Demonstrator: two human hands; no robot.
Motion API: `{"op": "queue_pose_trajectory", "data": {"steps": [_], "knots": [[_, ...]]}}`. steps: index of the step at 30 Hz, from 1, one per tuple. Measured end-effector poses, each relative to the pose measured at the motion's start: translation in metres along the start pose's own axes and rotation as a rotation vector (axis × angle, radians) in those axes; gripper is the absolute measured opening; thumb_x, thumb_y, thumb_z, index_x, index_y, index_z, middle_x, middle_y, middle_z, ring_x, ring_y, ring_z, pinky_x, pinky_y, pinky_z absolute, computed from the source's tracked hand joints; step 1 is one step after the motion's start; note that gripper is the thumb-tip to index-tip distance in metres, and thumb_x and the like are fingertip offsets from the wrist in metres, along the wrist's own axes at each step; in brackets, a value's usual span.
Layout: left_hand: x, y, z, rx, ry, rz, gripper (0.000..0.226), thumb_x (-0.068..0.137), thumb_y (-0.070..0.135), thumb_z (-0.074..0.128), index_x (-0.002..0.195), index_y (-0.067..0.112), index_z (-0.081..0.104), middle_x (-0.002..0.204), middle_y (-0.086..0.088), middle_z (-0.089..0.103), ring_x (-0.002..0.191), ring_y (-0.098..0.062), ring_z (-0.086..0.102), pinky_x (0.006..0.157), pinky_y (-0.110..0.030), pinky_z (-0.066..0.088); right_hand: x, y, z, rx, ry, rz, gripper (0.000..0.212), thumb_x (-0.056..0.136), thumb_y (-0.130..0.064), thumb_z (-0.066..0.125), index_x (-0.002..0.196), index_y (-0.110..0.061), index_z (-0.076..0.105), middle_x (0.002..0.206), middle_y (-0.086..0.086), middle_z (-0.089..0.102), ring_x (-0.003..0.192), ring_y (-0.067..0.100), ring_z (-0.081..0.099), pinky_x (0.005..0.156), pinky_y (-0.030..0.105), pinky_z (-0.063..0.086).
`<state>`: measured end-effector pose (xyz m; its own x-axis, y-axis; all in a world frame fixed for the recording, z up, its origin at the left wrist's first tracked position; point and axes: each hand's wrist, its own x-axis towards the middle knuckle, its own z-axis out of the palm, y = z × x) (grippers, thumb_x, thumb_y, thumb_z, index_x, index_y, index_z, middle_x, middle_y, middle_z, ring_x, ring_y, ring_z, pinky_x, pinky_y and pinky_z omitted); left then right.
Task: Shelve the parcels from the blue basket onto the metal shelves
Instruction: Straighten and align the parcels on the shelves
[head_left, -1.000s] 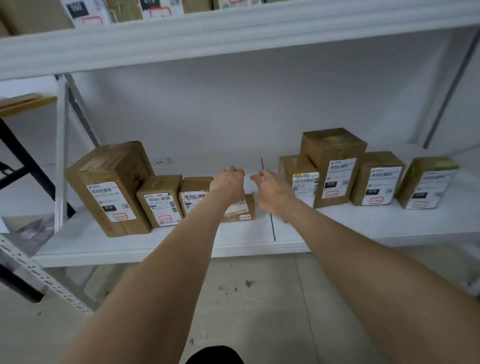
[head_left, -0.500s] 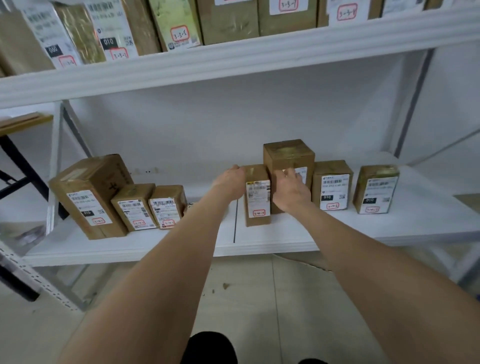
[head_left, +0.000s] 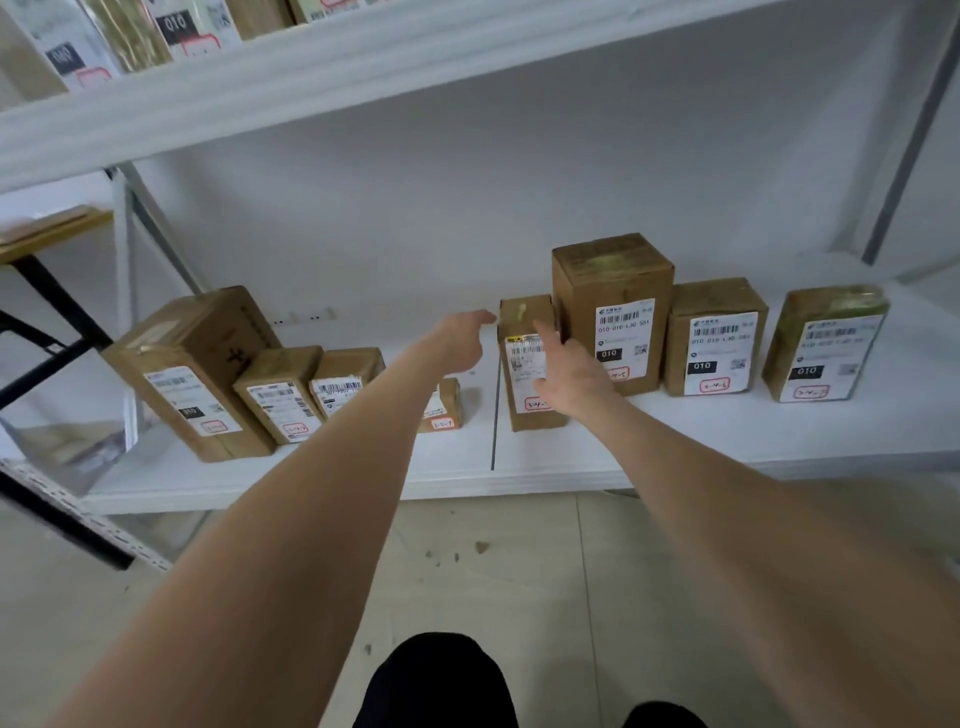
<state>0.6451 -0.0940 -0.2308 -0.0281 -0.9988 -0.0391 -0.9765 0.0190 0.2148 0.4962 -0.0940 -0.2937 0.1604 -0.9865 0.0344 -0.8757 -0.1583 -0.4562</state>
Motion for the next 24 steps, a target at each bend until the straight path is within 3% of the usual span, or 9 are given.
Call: {"op": "queue_pose_trajectory", "data": {"steps": [3,13,17,24], "knots": [[-0.001,-0.004,0.003,-0.047,-0.07,0.016,0.062,0.091,-0.011,0.026,0.146,0.018,0.036,0.144,-0.011,0.045,0.127,-0.026,0.048,0.098,-0.032,0.041,0.005,-0.008,0.008,0.021,-0.016,-0.008,0.083,0.092,-0.012,0.059,0.153,-0.034,0.007,0.102,0.009,0.053,0.078,0.022,0.055,0.062,0.032,0.044],[0.003,-0.005,0.004,-0.249,-0.052,-0.017,0.045,0.097,-0.001,0.031,0.138,0.009,0.046,0.139,-0.015,0.048,0.123,-0.03,0.049,0.093,-0.035,0.044,0.016,-0.013,0.003,0.099,-0.02,-0.029,0.076,0.089,0.0,0.055,0.148,-0.032,0.02,0.109,0.012,0.057,0.086,0.025,0.056,0.072,0.034,0.05],[0.0,0.002,0.004,-0.34,-0.094,-0.054,0.041,0.098,0.002,0.037,0.137,0.008,0.048,0.132,-0.018,0.051,0.118,-0.036,0.051,0.092,-0.041,0.048,0.012,-0.009,0.001,0.108,-0.005,-0.028,0.075,0.089,0.003,0.053,0.149,-0.029,0.021,0.107,0.012,0.055,0.084,0.023,0.052,0.068,0.032,0.044],[-0.002,0.003,0.002,-0.376,-0.112,-0.091,0.042,0.094,-0.002,0.046,0.134,0.007,0.051,0.127,-0.018,0.057,0.114,-0.034,0.056,0.09,-0.04,0.05,0.006,-0.012,-0.007,0.095,0.03,-0.031,0.075,0.09,0.006,0.048,0.152,-0.028,0.023,0.124,0.015,0.051,0.106,0.032,0.057,0.083,0.043,0.055]]}}
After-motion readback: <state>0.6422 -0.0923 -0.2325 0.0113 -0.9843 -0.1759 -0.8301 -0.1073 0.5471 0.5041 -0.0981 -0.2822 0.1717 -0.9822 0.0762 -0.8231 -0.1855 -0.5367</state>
